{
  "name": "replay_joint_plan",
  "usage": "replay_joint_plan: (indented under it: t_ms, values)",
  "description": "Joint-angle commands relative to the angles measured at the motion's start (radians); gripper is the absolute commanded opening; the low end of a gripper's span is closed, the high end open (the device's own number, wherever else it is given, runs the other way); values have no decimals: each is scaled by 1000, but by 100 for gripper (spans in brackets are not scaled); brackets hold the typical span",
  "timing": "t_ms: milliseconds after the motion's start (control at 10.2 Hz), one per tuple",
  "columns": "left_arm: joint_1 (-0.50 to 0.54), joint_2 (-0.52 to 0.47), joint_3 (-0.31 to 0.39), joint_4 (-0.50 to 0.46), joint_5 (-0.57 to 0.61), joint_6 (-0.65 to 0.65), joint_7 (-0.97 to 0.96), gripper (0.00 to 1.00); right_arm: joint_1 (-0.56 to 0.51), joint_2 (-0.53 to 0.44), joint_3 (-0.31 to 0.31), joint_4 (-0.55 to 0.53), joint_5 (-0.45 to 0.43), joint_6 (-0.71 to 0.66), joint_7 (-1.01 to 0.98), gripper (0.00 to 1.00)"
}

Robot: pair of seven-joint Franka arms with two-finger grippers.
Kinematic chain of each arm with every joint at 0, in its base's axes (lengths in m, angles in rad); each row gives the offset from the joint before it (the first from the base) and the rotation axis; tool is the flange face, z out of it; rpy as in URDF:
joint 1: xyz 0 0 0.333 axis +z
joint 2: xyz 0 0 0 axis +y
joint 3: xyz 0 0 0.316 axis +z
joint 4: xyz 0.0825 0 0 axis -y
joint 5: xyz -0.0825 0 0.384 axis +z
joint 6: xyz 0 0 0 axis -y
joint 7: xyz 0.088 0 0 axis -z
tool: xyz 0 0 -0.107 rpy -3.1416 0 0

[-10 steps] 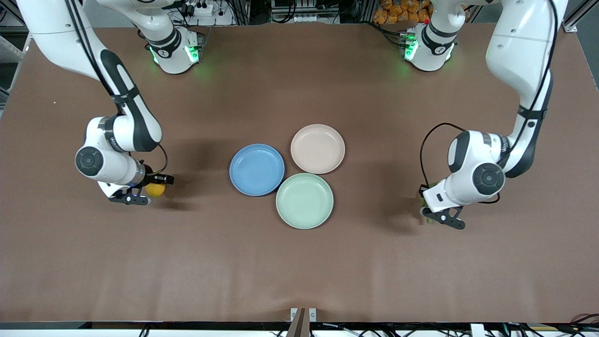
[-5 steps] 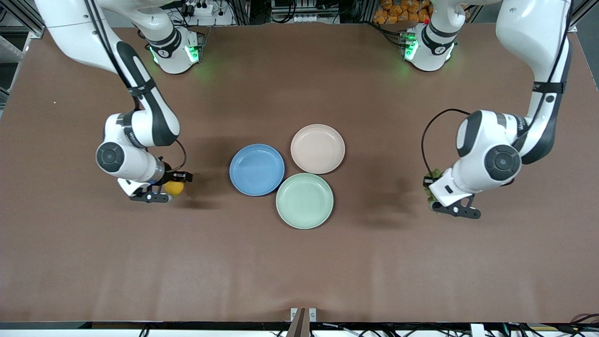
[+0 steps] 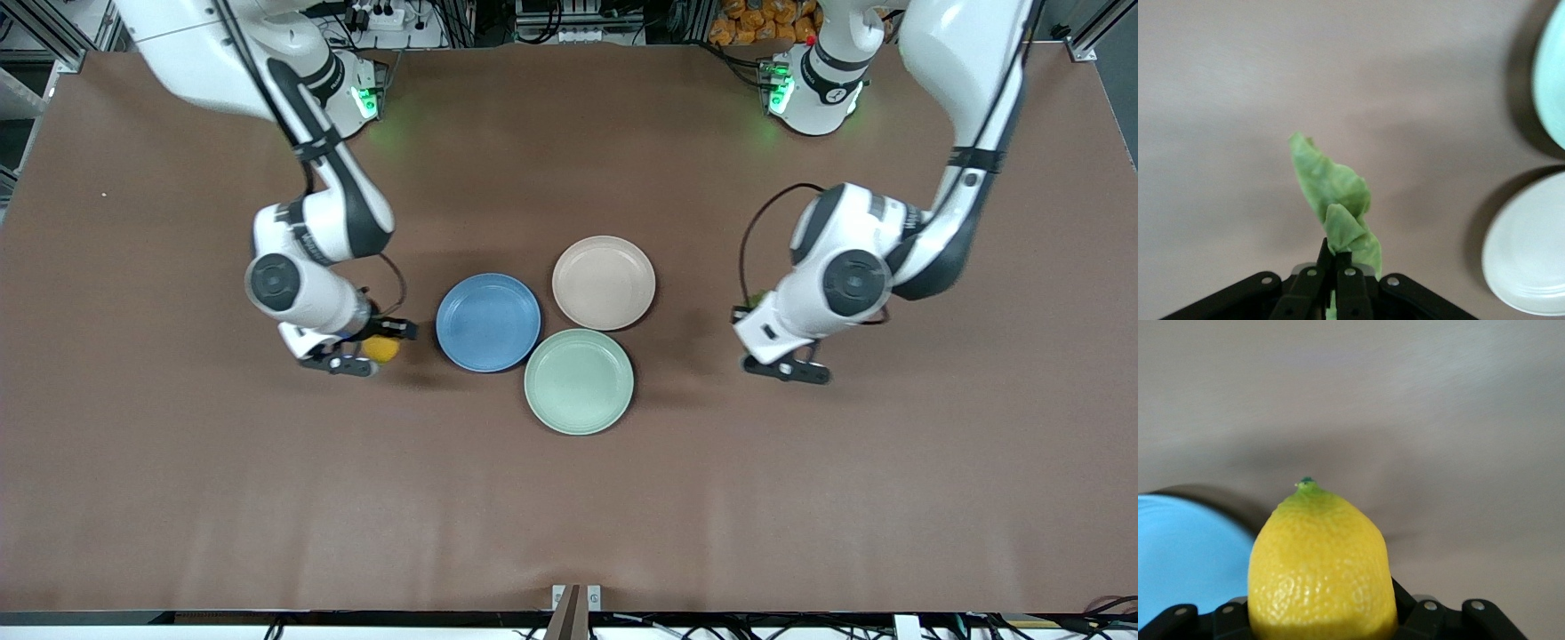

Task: Place lemon and lettuce in plates
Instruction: 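Carry the lemon to the blue plate while the left gripper carries lettuce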

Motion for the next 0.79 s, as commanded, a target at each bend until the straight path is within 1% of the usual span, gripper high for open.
replay_joint_plan:
  t_ms: [0,98,295,492,689]
  values:
    - [-111,28,-6,6,4,8,-199,0,70,-11,13,31,12,-23,128,46]
    - [-166,46,-6,4,11,20,-273,0,109,0,12,39,5,-22,177,46]
    - [-245,56,-6,1,10,23,-386,0,165,41,13,77,-7,-20,270,46]
    - [-312,100,-8,5,2,23,-399,0,198,66,13,79,-19,-13,320,46]
    - [-337,120,-9,9,2,28,-399,0,224,107,13,102,-41,4,365,46]
